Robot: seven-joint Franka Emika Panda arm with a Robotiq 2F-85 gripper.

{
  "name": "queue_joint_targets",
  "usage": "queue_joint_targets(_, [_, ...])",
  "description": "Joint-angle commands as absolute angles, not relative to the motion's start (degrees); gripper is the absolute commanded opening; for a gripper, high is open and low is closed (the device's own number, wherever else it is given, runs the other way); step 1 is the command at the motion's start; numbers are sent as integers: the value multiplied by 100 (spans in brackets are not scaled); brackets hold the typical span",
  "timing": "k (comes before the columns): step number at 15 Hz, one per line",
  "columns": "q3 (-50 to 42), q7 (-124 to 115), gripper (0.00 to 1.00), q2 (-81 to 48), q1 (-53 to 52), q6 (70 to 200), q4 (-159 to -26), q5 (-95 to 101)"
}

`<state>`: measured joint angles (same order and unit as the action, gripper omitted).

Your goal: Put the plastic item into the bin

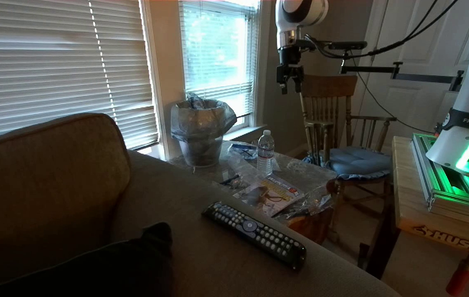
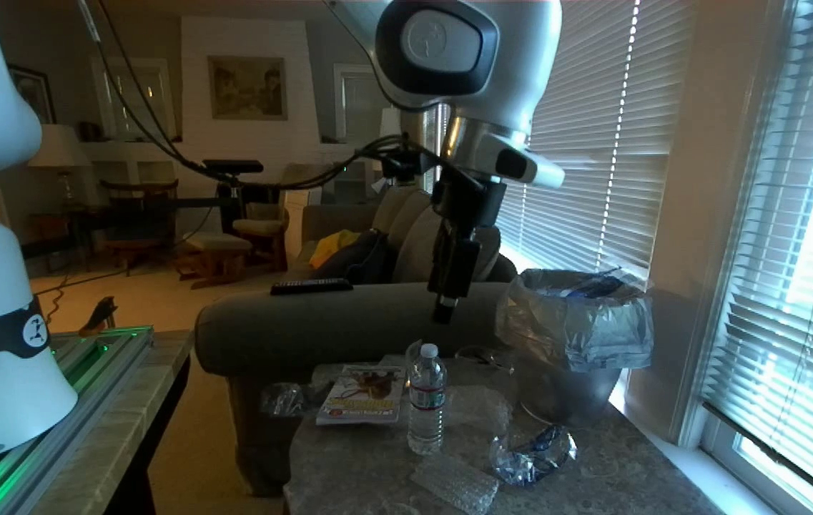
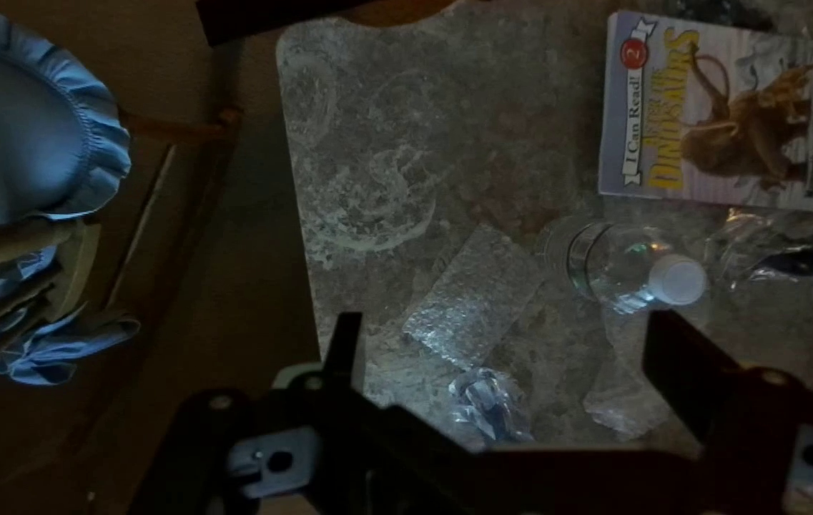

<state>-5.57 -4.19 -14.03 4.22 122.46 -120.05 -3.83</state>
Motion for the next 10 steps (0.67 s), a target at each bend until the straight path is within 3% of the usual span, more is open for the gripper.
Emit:
queue_joint_targets(1, [-535, -479, 100, -1556, 460, 12331, -11952, -386])
queue_joint_targets(10, [-547, -869, 100, -2442, 338, 12527, -11533, -263])
